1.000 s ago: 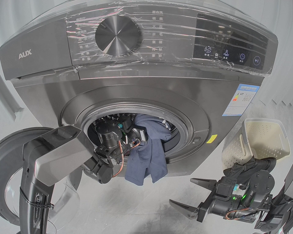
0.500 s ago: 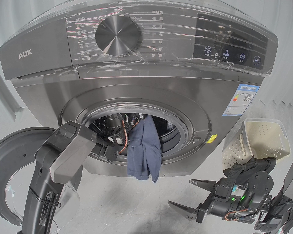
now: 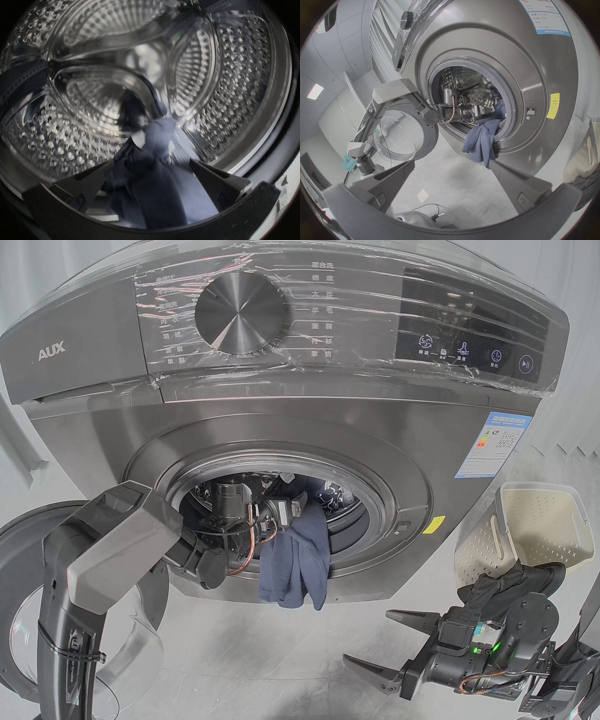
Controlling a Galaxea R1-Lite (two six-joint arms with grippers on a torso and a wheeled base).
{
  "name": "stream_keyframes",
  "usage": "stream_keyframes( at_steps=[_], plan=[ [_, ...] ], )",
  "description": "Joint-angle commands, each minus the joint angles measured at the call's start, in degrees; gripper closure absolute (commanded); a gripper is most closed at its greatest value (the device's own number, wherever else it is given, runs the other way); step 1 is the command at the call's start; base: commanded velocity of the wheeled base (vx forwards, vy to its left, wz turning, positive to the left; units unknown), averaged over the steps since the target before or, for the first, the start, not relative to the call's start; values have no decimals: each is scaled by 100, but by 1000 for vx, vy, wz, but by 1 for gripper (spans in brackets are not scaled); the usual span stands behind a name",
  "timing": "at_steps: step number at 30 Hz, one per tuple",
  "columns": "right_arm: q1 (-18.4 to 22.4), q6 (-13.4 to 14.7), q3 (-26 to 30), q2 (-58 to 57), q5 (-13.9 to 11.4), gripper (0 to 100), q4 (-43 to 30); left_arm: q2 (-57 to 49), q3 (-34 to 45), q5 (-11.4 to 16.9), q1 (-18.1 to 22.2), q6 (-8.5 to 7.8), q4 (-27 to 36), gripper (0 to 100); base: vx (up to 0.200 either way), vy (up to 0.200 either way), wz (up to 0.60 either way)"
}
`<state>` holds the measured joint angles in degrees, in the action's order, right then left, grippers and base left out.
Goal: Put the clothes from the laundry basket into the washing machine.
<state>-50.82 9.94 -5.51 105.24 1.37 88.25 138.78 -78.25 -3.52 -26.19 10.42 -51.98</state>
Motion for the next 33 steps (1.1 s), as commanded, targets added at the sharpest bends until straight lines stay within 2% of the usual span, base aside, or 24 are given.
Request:
stream_keyframes(
  at_steps=[1,8,11,21,22,30,33],
  plan=[
    [-51,0,-3,14,4,0,8,-1028,1216,396,-317,48,575,0,0,0,0],
    [-77,35,6,14,4,0,8,-914,1471,414,-396,4,610,0,0,0,0],
    [-77,35,-3,14,4,0,8,-756,1479,414,-422,-84,584,0,0,0,0],
    [-112,35,-11,14,4,0,8,-334,1277,414,-519,-93,531,0,0,0,0],
    [-121,35,-11,14,4,0,8,-299,1269,414,-528,-93,531,100,0,0,0],
    [-138,35,-29,14,4,0,8,-79,776,344,-502,-40,408,100,0,0,0],
    [-147,35,-29,14,4,0,8,-44,249,220,-396,91,303,100,0,0,0]
  ],
)
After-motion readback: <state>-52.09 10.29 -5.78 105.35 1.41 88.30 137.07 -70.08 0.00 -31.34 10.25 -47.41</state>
